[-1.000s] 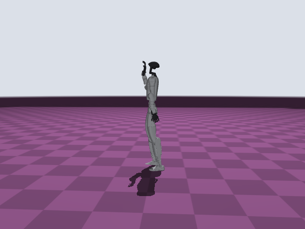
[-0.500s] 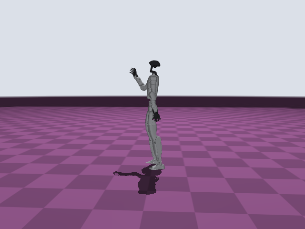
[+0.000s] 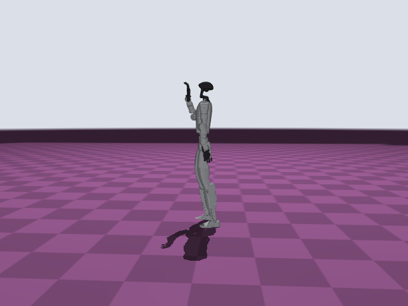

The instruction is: In place motions

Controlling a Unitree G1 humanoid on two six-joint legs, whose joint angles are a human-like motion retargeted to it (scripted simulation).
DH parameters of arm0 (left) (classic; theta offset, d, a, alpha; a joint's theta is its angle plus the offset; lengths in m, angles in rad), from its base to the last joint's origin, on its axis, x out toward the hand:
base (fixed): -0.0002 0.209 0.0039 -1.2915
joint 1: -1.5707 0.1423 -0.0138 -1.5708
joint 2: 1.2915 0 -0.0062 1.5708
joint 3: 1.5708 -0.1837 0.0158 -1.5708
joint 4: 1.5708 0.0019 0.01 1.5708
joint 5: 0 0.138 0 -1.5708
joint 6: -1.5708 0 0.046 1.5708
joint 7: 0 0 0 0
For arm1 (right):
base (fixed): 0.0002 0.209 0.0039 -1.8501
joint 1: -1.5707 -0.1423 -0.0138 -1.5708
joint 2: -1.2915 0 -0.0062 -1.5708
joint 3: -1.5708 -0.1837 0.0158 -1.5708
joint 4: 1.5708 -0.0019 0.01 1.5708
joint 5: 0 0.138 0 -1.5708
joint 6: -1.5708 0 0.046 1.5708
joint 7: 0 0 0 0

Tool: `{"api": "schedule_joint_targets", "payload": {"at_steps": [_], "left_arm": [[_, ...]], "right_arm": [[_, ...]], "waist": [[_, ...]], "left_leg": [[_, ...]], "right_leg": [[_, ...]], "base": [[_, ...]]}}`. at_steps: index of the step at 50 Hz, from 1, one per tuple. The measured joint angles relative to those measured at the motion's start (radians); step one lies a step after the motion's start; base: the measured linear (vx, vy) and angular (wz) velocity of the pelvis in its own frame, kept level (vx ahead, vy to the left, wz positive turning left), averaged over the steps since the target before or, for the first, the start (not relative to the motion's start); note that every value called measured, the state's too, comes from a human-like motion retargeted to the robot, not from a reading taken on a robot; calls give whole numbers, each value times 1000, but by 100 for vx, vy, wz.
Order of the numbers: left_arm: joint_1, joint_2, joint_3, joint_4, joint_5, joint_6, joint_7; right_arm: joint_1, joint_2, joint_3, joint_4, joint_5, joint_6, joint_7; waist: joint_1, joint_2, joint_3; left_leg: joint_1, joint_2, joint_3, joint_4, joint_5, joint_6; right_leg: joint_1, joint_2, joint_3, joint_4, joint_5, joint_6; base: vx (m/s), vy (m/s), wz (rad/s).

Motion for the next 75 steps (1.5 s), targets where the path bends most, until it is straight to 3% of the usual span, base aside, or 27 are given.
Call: {"api": "schedule_joint_targets", "payload": {"at_steps": [9,15,18,26,35,39,45,53,57,60,64,70,75], "left_arm": [[2,5,2,12,2,2,3],[13,11,14,41,3,9,2],[21,11,14,51,7,12,7],[29,14,14,56,19,20,6],[13,12,7,41,13,18,3],[2,7,1,32,11,17,1],[-7,-9,-3,22,11,11,2],[-2,-9,-16,36,15,10,1],[1,-4,-23,49,12,11,6],[4,-1,-20,54,13,12,10],[11,3,-19,56,21,14,7],[14,1,-14,56,17,22,9],[2,-9,-21,51,15,16,8]], "right_arm": [[18,198,-74,204,122,297,95],[-19,352,-116,379,367,412,149],[-24,390,-132,394,423,424,148],[-14,351,-94,265,376,284,56],[-14,125,13,37,15,-14,148],[-20,53,40,-28,-125,-89,113],[-4,80,30,-18,-139,-66,127],[54,299,-143,131,-45,284,117],[43,408,-193,223,150,373,104],[33,451,-185,269,316,331,87],[45,422,-119,269,365,189,95],[92,250,-10,168,16,-12,76],[165,172,37,96,-201,-64,-8]], "waist": [[-2,-7,-14],[-9,-6,-20],[-13,-2,-20],[-23,13,-23],[-22,18,-26],[-21,14,-19],[-21,14,-10],[-35,3,-10],[-65,2,-10],[-46,1,-9],[-44,4,-8],[-43,10,6],[-44,17,18]], "left_leg": [[-3,-1,1,1,-2,1],[3,0,2,1,-4,3],[6,1,2,1,-5,3],[2,3,4,0,-6,3],[-3,-2,0,-1,-5,3],[1,-4,-2,-1,-4,4],[8,-5,-4,-2,-3,5],[4,-9,-21,-1,-2,8],[6,-16,-54,-1,-6,10],[4,-13,-36,0,-1,12],[5,-10,-31,2,-1,10],[12,-9,-18,0,0,8],[11,-8,-16,-1,2,10]], "right_leg": [[-5,-1,3,2,0,1],[-2,1,7,4,-1,1],[0,3,8,3,-1,2],[-7,4,11,3,0,2],[-13,-1,9,4,0,1],[-7,-2,5,3,0,0],[2,-1,1,1,0,-1],[10,-3,-20,-4,0,0],[21,-8,-56,-5,-5,2],[22,-3,-38,-5,-3,1],[21,-3,-32,-5,-2,0],[16,-3,-15,-2,1,-1],[16,-1,-15,-3,4,-1]], "base": [[0,0,0],[0,0,0],[0,0,0],[0,0,0],[0,0,0],[0,0,0],[0,0,0],[0,0,8],[-1,0,42],[1,0,-22],[0,0,-6],[0,0,0],[0,0,0]]}}
